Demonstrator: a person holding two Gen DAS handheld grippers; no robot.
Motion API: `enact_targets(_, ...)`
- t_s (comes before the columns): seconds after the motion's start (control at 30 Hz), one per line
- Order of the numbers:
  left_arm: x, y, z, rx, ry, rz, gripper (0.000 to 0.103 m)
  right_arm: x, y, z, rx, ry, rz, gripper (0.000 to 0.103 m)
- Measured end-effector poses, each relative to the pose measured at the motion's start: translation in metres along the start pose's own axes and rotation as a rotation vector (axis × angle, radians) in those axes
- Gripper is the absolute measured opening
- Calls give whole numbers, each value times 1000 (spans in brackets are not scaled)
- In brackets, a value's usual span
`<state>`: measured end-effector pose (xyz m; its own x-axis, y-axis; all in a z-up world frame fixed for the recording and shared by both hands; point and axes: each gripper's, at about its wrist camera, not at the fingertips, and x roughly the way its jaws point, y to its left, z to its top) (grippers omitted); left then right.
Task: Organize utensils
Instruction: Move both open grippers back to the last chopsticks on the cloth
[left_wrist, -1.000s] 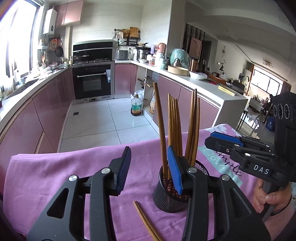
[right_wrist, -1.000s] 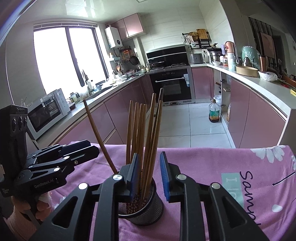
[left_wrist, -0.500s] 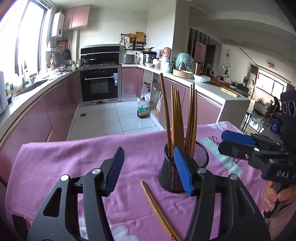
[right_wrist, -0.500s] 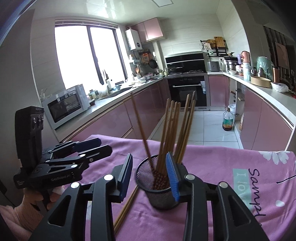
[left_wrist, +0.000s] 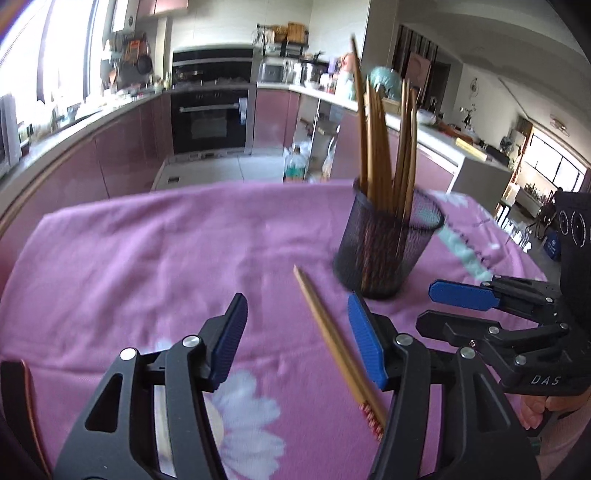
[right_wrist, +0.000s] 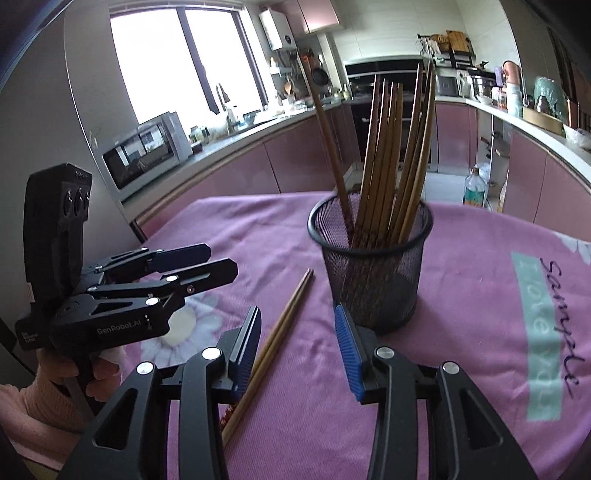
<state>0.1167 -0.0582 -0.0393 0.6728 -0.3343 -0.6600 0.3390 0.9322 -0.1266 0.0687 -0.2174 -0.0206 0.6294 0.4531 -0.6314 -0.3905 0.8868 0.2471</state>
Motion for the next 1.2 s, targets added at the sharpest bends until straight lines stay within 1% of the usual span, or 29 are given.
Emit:
enact_targets(0.17, 9, 4, -18, -5, 42, 13, 56, 16, 5, -12, 9, 57, 7, 39)
enact_targets(0.33, 10, 12, -25, -33, 54, 27, 56, 31, 13, -22, 2, 103, 12, 39)
enact_targets(0.53, 11, 16, -29, -49, 61, 32, 56, 46, 28, -26, -38, 139, -9, 39)
enact_targets(0.67, 12, 16, -29, -51, 65, 27, 56, 51, 29, -29, -64, 156, -36, 39)
enact_targets(0.8, 13, 16, -30, -49, 68, 21, 56, 50, 26, -30, -64, 160, -61, 39)
enact_targets(1.2, 20, 10, -31, -31, 82, 11, 56, 47, 20, -29, -52, 171, -84, 39)
